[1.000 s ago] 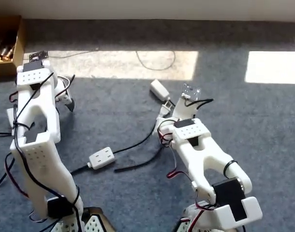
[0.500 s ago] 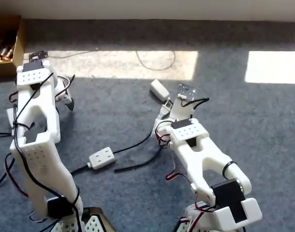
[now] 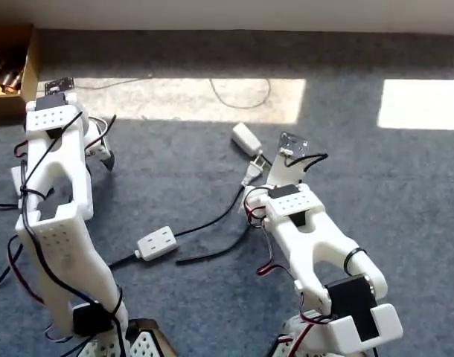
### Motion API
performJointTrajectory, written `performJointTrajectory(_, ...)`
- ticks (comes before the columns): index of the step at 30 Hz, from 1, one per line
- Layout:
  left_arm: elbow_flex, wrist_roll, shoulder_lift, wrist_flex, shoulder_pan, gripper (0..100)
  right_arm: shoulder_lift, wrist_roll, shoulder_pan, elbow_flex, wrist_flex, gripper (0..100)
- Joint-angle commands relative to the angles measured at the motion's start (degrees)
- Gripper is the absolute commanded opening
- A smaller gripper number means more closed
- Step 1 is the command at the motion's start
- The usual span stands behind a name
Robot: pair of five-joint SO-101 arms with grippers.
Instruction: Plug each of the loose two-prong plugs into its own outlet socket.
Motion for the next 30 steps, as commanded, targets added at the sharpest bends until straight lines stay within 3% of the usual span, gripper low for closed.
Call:
performJointTrajectory(1, -0.48, 0.44, -0.48, -0.53, -0.22, 18, 0.13, -0.09, -4.97, 0.57, 3.82, 2.3)
performJointTrajectory(5, -0.48, 0.44, -0.48, -0.53, -0.22, 18, -0.22, 4.66, -5.32, -0.31, 13.58, 1.3)
performJointTrajectory(11, -0.57, 0.26, -0.48, -0.62, -0.04, 18, -0.22, 41.05, -2.95, -7.16, 27.12, 0.5)
performJointTrajectory(15, -0.48, 0.09, -0.48, -0.35, 1.27, 18, 0.13, 45.27, 0.13, -13.76, 30.29, 0.5)
performJointTrajectory(19, 0.84, -1.05, -0.57, -0.62, 5.23, 18, 0.22, 59.25, -2.07, -20.09, 40.04, 0.5)
performJointTrajectory(24, -4.62, -26.55, -1.36, 2.29, 7.16, 18, 0.13, 61.98, -4.18, -36.62, 48.75, 0.5)
performJointTrajectory(30, -27.82, -31.74, -7.52, 19.87, -1.71, 18, 2.59, 61.01, -8.22, -62.9, 59.38, 0.5)
